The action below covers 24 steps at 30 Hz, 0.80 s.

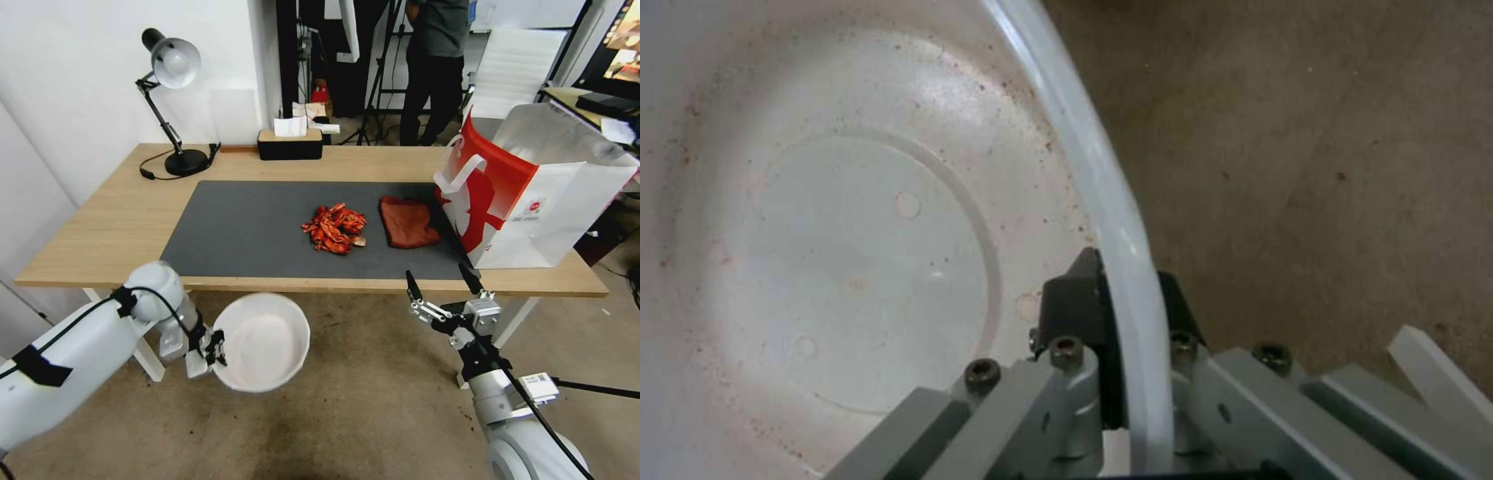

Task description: Sweep shrimp from table into container with towel, then put container into takeout bag.

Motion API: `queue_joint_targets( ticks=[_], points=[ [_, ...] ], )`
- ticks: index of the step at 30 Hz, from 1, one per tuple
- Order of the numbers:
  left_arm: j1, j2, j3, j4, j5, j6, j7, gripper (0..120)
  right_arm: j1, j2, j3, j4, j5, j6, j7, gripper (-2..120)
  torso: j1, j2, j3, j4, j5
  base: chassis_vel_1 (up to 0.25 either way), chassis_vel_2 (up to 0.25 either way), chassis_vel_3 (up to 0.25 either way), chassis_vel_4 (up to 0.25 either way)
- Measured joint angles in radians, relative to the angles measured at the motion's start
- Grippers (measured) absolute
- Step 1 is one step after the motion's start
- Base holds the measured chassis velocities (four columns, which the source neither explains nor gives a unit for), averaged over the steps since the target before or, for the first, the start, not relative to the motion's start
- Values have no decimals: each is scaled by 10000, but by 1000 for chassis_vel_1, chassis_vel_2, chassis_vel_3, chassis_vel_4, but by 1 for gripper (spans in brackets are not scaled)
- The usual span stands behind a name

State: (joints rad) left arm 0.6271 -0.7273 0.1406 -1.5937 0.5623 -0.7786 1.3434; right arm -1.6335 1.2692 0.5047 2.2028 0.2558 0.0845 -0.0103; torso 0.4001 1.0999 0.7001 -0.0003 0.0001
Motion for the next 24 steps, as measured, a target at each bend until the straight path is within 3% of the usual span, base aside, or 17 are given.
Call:
queue_joint_targets(
  ticks=[5, 12, 19, 24],
  points=[
    [-266, -35, 339, 128, -254, 160, 49, 0, 544, -146, -312, -344, 423, -193, 249, 100, 0, 0, 0, 3, 0, 0, 0, 0, 0],
    [-268, -62, 438, -128, -180, 199, 21, 0, 1163, -493, -576, -582, 1155, -467, 466, 100, 0, 1, 0, 4, -1, 0, 0, 0, 0],
    [-341, -267, 500, -113, 10, 157, 2, 0, 2495, -1120, -1207, -1472, 2557, -744, 846, 100, 0, 0, 0, 4, -1, 0, 0, 0, 0],
    [-432, -347, 651, -86, 92, 161, -4, 0, 4278, -1506, -2059, -2813, 3262, -949, 1533, 100, 0, 0, 1, 1, 2, 0, 0, 0, 0]
  ],
)
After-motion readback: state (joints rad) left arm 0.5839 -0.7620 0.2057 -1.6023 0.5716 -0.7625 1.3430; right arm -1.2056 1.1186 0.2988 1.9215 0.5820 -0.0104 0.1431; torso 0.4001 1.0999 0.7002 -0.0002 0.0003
